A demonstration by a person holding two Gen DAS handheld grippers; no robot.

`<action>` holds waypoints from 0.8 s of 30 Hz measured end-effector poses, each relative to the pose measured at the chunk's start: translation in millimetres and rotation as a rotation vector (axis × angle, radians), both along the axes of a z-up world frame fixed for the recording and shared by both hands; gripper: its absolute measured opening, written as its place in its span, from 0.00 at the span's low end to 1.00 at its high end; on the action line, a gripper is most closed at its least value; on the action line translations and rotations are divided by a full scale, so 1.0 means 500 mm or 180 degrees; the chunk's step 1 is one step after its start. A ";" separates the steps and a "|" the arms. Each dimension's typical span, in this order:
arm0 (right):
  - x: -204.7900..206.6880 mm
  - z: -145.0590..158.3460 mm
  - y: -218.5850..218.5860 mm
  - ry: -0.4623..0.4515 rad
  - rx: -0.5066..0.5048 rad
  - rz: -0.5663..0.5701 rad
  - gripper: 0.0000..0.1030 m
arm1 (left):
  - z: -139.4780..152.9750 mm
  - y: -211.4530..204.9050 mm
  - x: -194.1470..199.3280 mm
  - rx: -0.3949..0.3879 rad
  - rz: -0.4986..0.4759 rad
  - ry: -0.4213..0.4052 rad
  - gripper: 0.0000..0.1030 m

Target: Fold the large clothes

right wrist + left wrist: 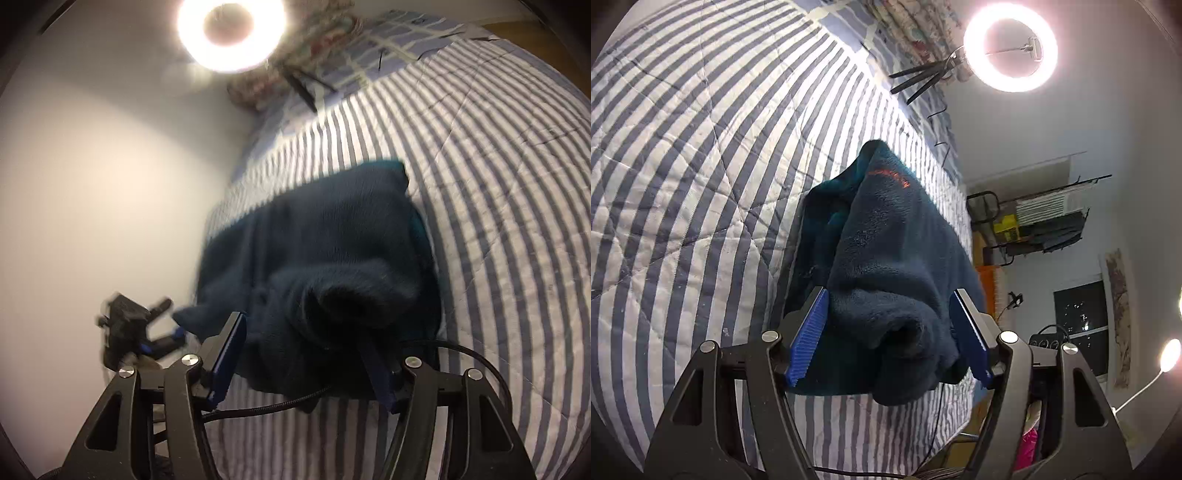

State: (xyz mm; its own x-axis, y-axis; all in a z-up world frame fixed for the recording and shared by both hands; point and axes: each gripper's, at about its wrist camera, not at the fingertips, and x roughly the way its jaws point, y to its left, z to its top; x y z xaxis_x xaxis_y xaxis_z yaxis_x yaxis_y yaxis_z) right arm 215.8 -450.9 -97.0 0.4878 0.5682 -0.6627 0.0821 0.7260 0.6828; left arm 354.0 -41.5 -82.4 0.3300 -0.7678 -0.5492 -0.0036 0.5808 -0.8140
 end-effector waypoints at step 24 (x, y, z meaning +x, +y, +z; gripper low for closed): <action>-0.103 -0.010 0.085 0.0058 -0.0735 0.0494 0.18 | -0.013 -0.072 -0.080 0.1488 -0.0607 -0.0446 0.11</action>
